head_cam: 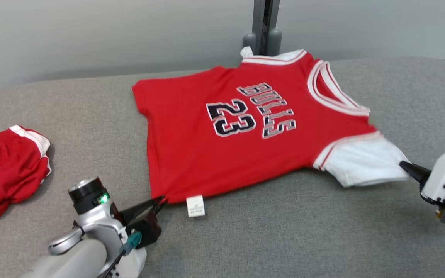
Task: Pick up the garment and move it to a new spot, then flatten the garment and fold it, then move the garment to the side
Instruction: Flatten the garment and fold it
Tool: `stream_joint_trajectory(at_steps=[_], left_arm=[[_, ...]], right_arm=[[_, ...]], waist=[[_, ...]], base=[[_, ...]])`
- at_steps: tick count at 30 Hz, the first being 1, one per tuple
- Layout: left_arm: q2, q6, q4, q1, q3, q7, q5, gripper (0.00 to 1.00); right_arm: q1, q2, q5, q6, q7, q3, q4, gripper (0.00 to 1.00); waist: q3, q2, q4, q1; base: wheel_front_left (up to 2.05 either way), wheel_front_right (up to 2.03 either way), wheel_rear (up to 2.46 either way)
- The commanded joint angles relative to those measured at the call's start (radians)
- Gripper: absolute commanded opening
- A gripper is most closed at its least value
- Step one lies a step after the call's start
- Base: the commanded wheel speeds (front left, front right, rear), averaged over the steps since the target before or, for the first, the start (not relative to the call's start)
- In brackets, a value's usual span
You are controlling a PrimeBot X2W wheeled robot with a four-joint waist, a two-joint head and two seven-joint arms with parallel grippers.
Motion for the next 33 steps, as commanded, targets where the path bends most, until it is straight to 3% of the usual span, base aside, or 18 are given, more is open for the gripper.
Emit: stream_joint_trajectory(at_steps=[1, 12, 22, 33], left_arm=[[0.012, 0.002, 0.002, 0.015, -0.004, 0.0, -0.012, 0.0], [0.047, -0.007, 0.023, 0.09, -0.045, 0.0, -0.058, 0.0], [0.09, -0.016, -0.03, 0.154, -0.087, 0.04, -0.115, 0.0], [0.226, -0.016, -0.239, 0.23, -0.147, 0.122, -0.17, 0.0]], right_arm=[[0.025, -0.011, 0.021, 0.0, 0.021, -0.01, -0.006, 0.0], [0.169, -0.073, 0.113, 0.0, 0.214, -0.07, -0.075, 0.0], [0.37, -0.113, 0.187, 0.0, 0.35, -0.176, -0.242, 0.0], [0.604, -0.116, 0.188, 0.0, 0.45, -0.357, -0.422, 0.0]], waist=[[-0.018, -0.0001, 0.0, 0.0], [-0.064, -0.0001, 0.005, 0.0], [-0.088, -0.0001, 0.036, 0.0], [-0.091, -0.0001, 0.045, 0.0]], base=[[0.0, 0.0, 0.0], [0.0, 0.0, 0.0], [0.0, 0.0, 0.0], [0.0, 0.0, 0.0]])
